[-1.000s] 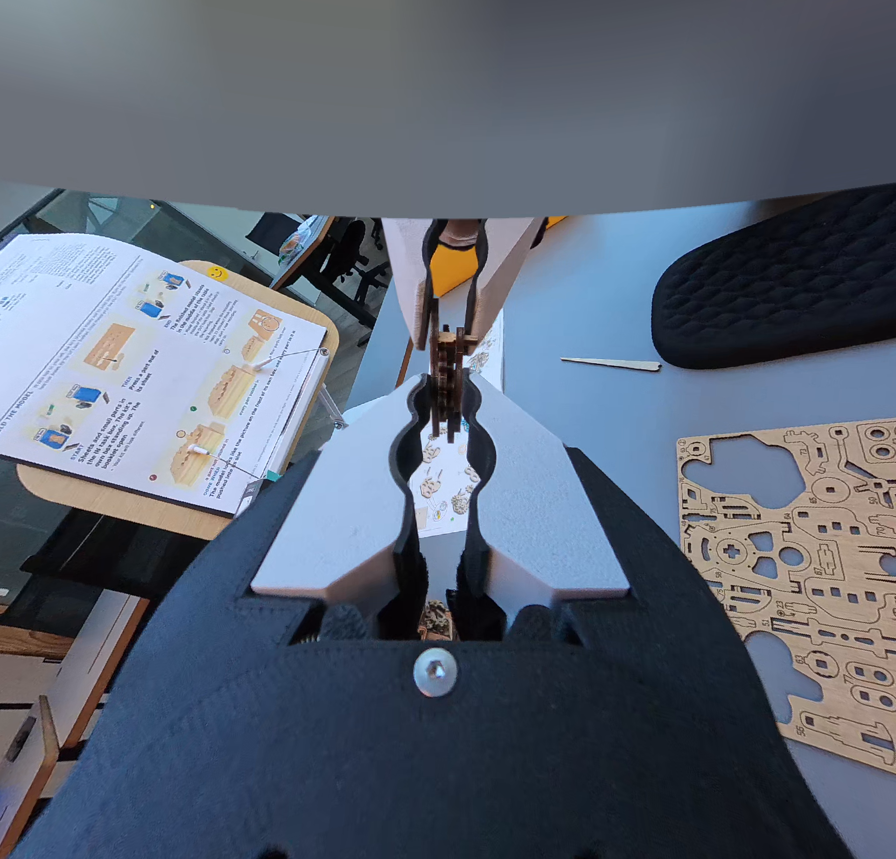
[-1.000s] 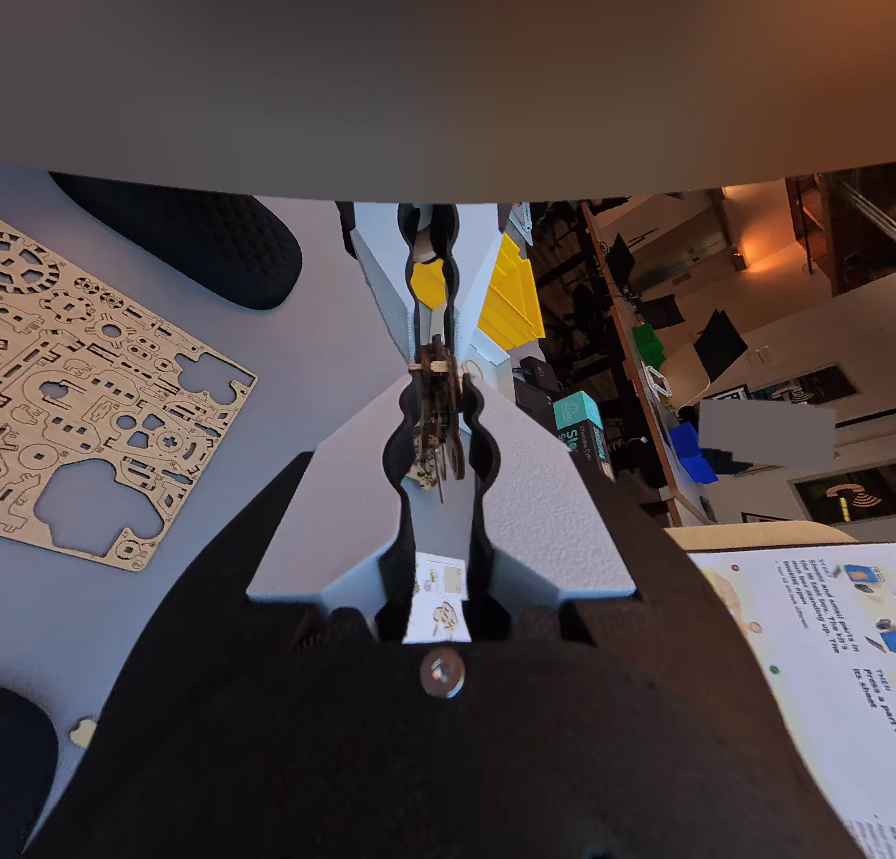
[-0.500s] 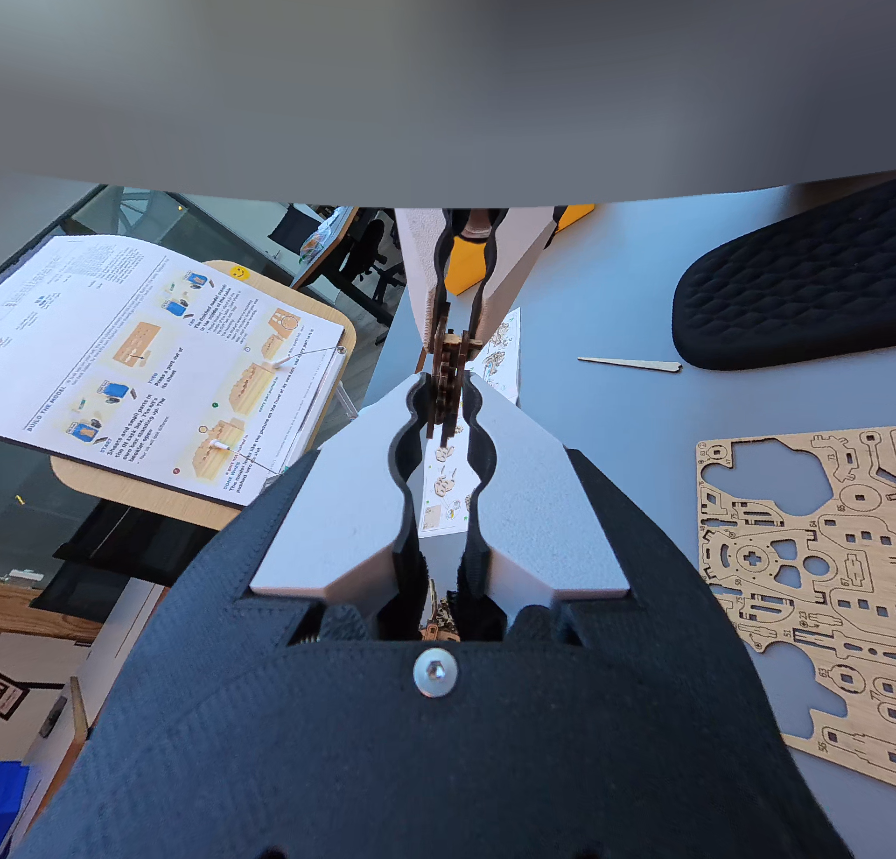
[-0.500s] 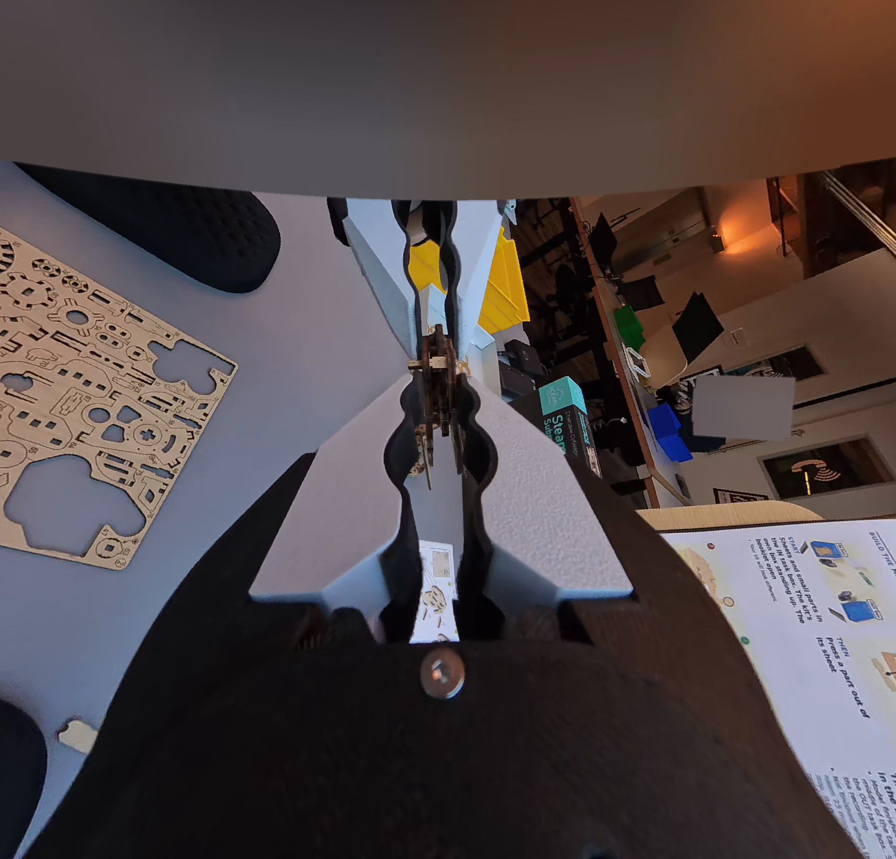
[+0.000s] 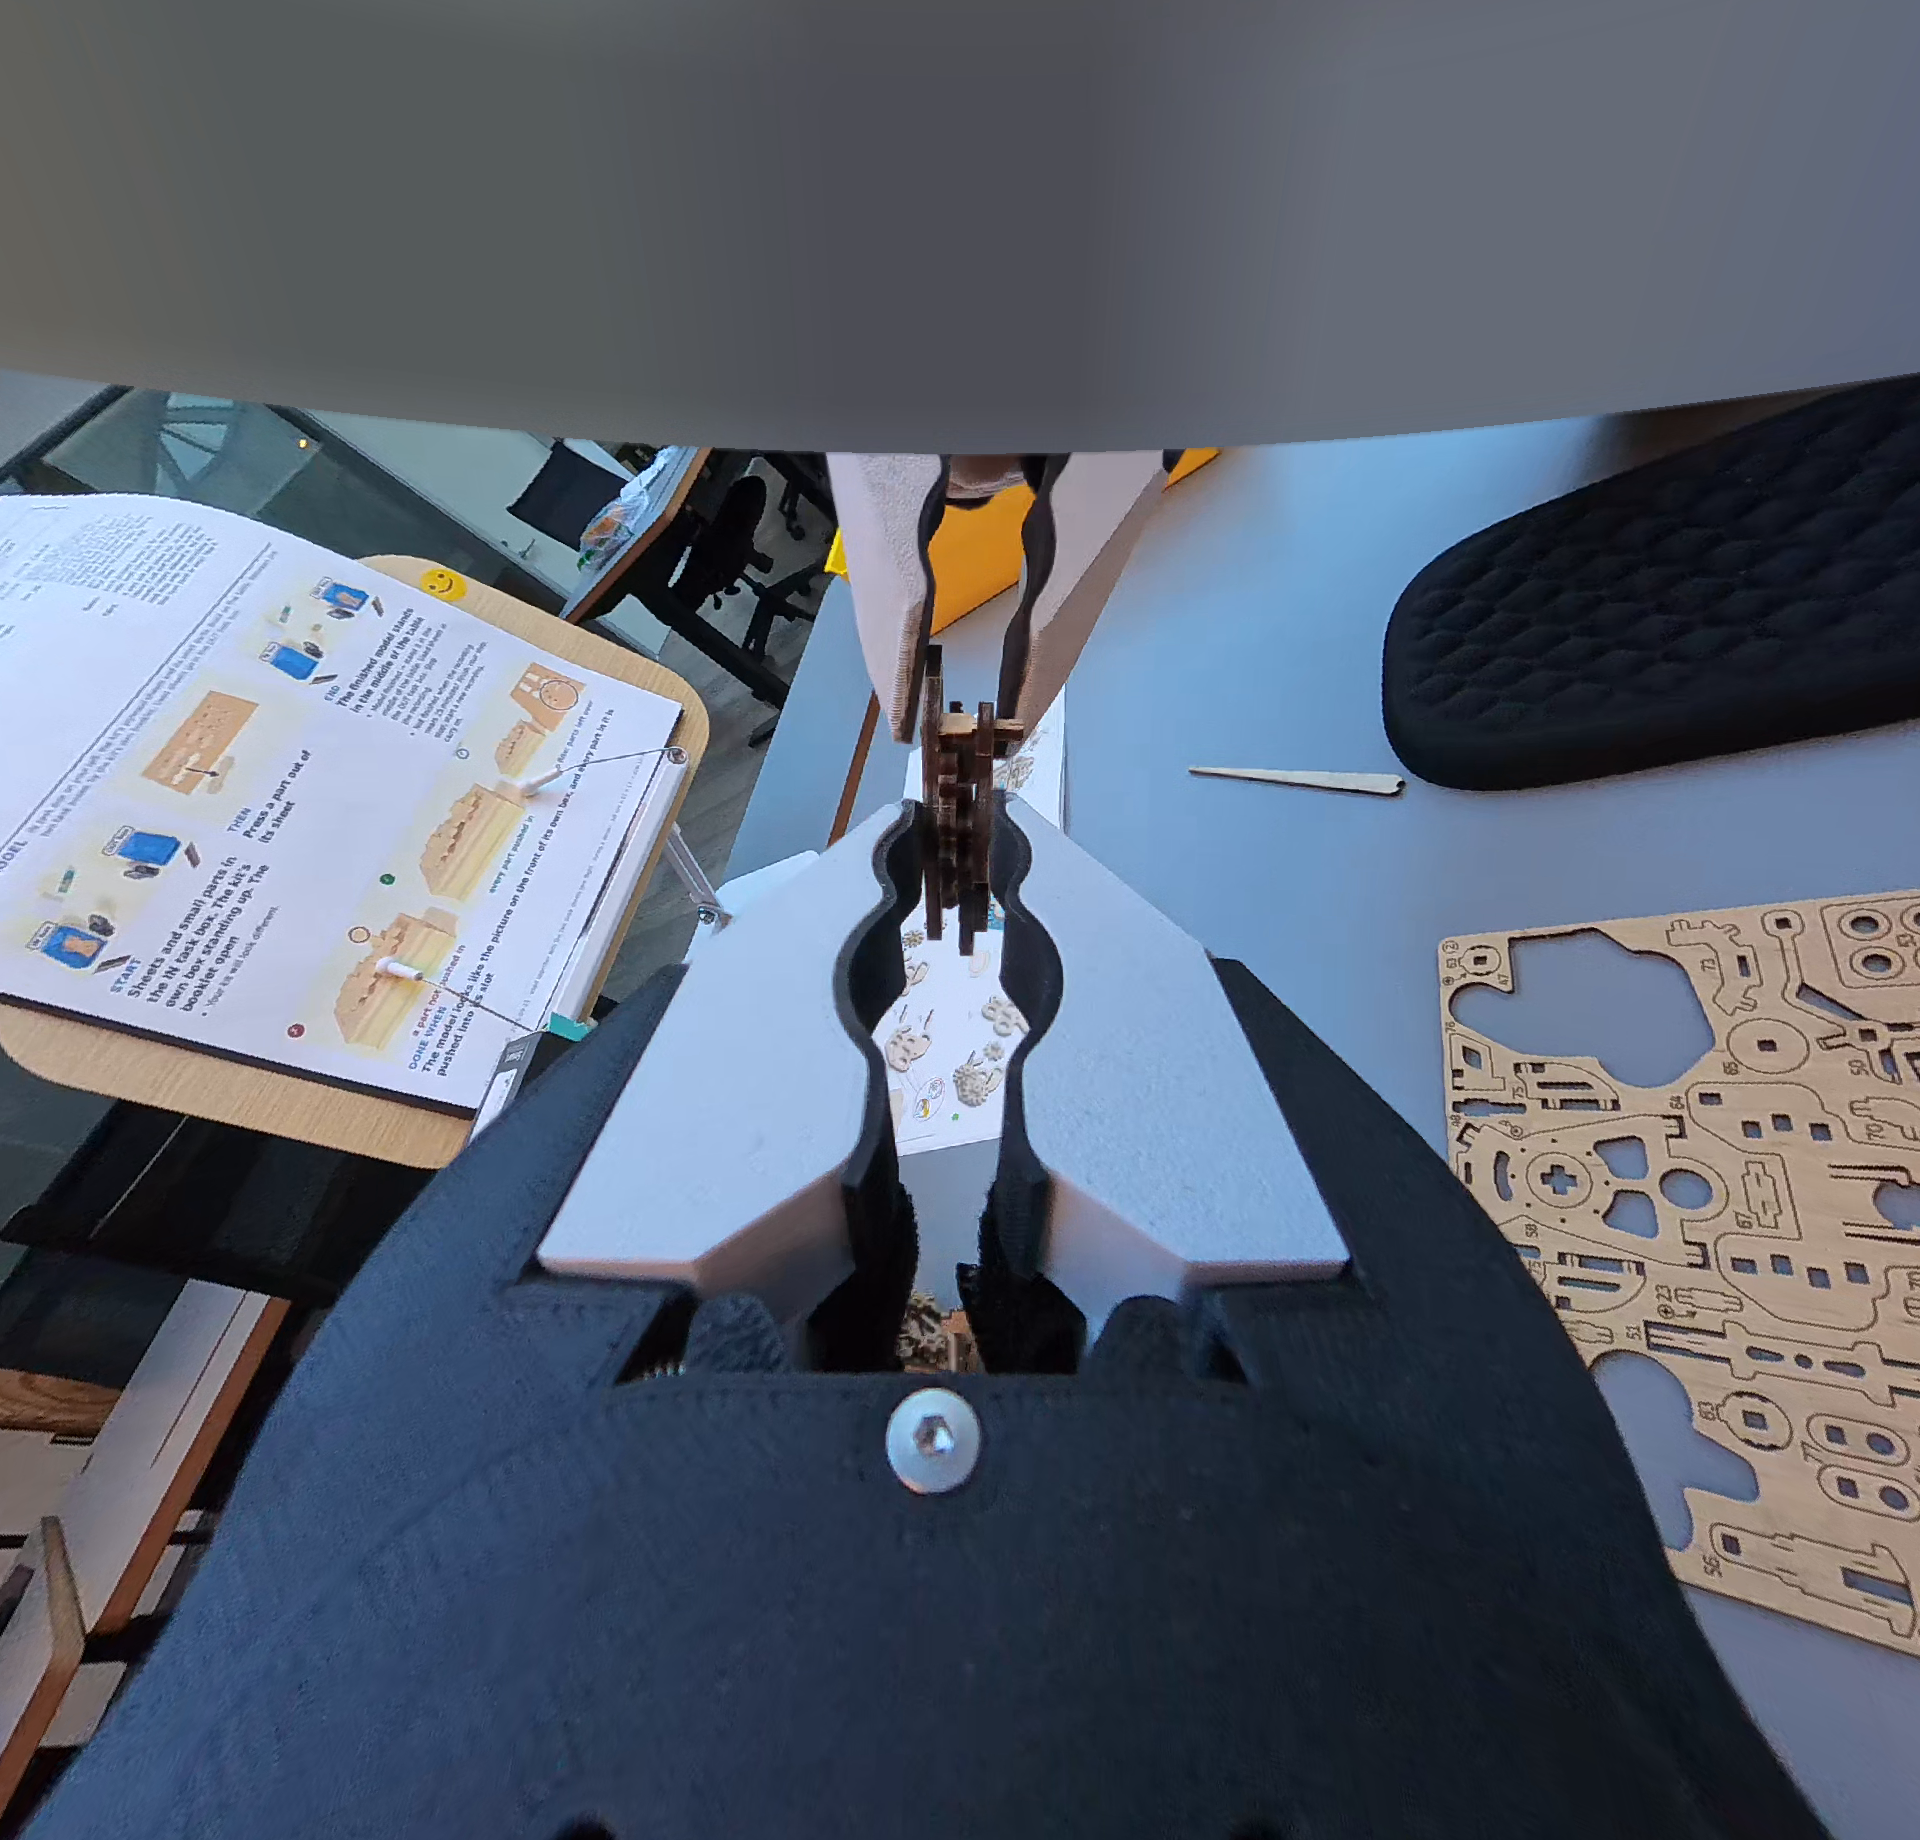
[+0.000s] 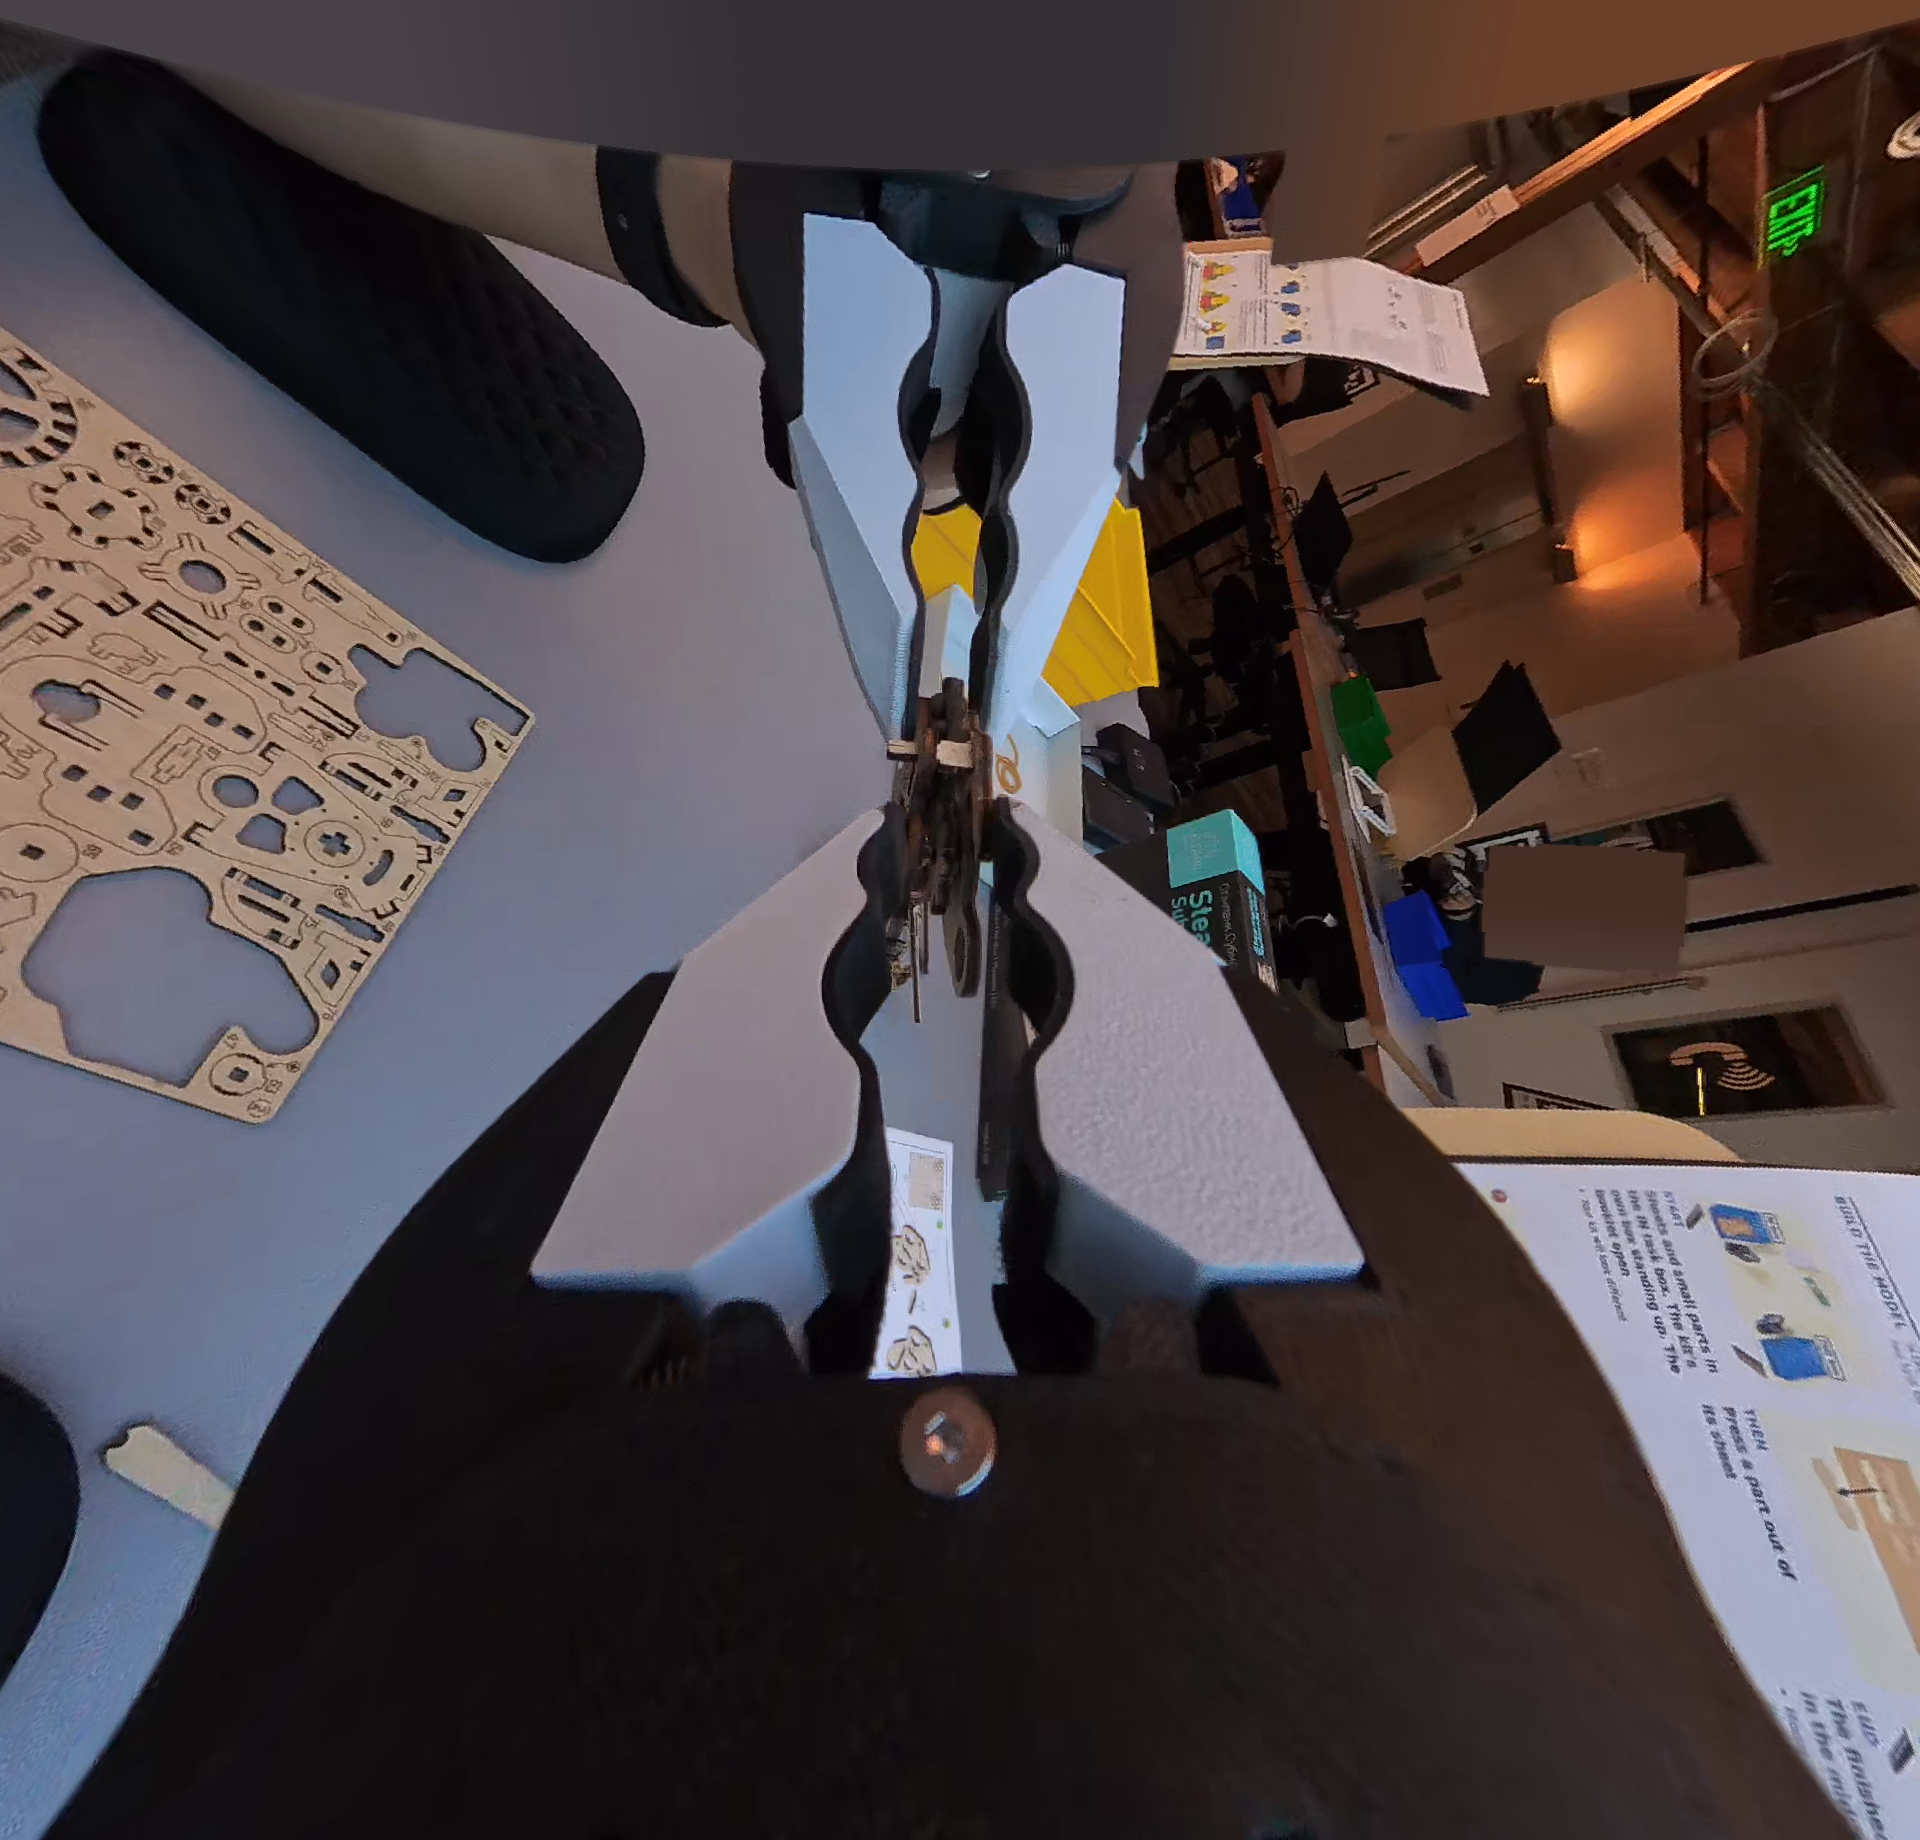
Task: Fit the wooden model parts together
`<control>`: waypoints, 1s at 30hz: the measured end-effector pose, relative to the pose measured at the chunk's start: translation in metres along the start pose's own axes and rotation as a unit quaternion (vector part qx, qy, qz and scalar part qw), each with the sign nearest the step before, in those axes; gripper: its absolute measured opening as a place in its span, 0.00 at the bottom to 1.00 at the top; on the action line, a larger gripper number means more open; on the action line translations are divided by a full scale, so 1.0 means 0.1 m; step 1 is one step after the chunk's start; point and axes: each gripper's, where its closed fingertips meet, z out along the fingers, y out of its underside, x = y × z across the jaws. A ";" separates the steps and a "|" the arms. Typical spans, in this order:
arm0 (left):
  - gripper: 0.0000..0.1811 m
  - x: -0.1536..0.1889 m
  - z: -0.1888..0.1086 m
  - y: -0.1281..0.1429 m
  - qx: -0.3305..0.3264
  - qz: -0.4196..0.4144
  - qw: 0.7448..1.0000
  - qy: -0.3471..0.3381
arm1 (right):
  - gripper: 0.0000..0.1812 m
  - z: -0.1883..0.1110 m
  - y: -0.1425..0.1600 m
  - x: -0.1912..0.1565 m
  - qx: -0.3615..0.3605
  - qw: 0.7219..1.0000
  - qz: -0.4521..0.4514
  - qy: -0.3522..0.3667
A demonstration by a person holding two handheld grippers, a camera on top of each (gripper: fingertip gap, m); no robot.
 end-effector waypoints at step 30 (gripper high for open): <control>0.06 -0.03 -0.01 0.01 0.007 0.007 1.000 -0.017 | 0.07 0.01 0.04 0.01 0.030 0.995 0.086 -0.036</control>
